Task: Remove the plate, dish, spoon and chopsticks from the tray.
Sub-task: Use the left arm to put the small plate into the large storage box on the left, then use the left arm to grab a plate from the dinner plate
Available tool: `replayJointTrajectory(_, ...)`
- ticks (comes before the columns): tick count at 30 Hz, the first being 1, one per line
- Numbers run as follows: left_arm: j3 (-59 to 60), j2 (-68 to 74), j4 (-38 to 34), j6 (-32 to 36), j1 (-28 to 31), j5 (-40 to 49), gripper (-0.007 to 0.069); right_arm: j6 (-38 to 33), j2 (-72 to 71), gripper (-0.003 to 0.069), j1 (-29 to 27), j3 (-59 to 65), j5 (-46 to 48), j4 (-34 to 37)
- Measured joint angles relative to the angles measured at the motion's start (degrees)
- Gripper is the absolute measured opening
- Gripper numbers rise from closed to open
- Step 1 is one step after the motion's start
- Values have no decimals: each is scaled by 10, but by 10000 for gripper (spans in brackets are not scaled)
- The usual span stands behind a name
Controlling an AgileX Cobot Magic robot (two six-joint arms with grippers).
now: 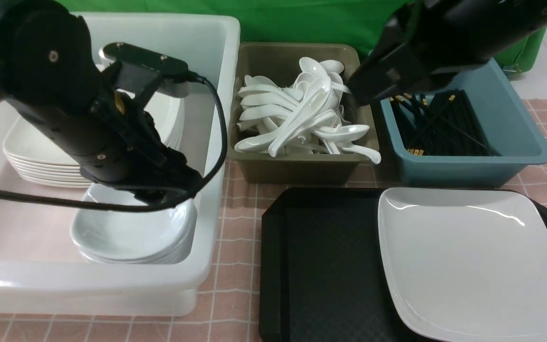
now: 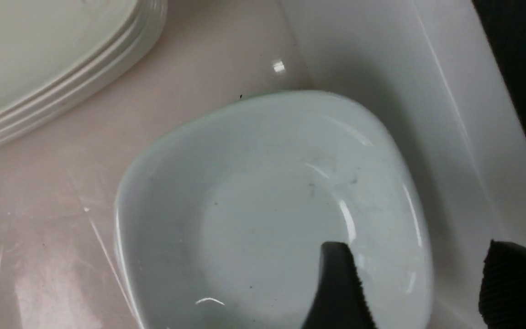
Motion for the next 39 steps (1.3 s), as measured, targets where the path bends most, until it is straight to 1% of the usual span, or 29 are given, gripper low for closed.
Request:
replayJointTrajectory(2, -21, -12, -13, 0, -1, 1, 440, 10, -24, 30, -20, 9, 0, -50)
replayJointTrajectory(4, -41, -22, -36, 0, -8, -6, 442, 18, -50, 30, -47, 28, 0, -96)
replayJointTrajectory(5, -46, -23, -48, 0, -15, -14, 429, 21, -66, 30, -68, 43, 0, -116)
replayJointTrajectory(6, -53, -24, -73, -1, -26, -28, 399, 24, -80, 30, -87, 62, 0, -128)
replayJointTrajectory(8, -56, -19, -113, -2, -53, -61, 310, 28, -111, 30, -135, 100, 0, -139)
replayJointTrajectory(10, -57, 4, -167, -2, -100, -108, 181, 29, -150, 30, -193, 160, 0, -143)
replayJointTrajectory(12, -58, 35, -211, -2, -141, -142, 69, 29, -183, 30, -233, 210, 0, -141)
replayJointTrajectory(13, -59, 39, -214, -2, -151, -149, 61, 29, -186, 30, -241, 220, 0, -140)
replayJointTrajectory(14, -60, 72, -228, -2, -176, -165, 29, 29, -211, 30, -260, 250, 0, -138)
replayJointTrajectory(15, -60, 102, -238, -2, -202, -180, 15, 29, -230, 30, -276, 277, -1, -135)
replayJointTrajectory(16, -60, 107, -238, -2, -202, -180, 15, 29, -234, 30, -278, 281, -2, -135)
replayJointTrajectory(17, -60, 159, -243, -3, -231, -198, 27, 29, -262, 30, -292, 314, -2, -122)
replayJointTrajectory(20, -60, 206, -251, -8, -248, -214, 82, 29, -291, 30, -297, 340, -2, -101)
replayJointTrajectory(23, -60, 268, -286, -22, -254, -233, 222, 25, -324, 30, -297, 369, -2, -57)
replayJointTrajectory(24, -60, 274, -290, -24, -254, -236, 242, 24, -326, 30, -297, 372, -2, -53)
replayJointTrajectory(25, -60, 293, -307, -27, -254, -253, 323, 23, -331, 30, -297, 377, -2, -43)
replayJointTrajectory(28, -60, 315, -332, -28, -254, -274, 446, 22, -333, 30, -297, 380, -2, -36)
replayJointTrajectory(30, -60, 330, -343, -28, -254, -286, 505, 21, -333, 30, -297, 380, -2, -34)
replayJointTrajectory(33, -60, 346, -357, -28, -254, -296, 536, 20, -334, 30, -297, 382, -2, -32)
replayJointTrajectory(35, -62, 350, -367, -28, -254, -305, 535, 20, -334, 30, -297, 382, -2, -31)
replayJointTrajectory(38, -62, 355, -385, -28, -254, -322, 495, 20, -334, 30, -297, 382, -2, -31)
replayJointTrajectory(39, -62, 357, -388, -28, -254, -327, 452, 19, -334, 30, -297, 382, -2, -30)
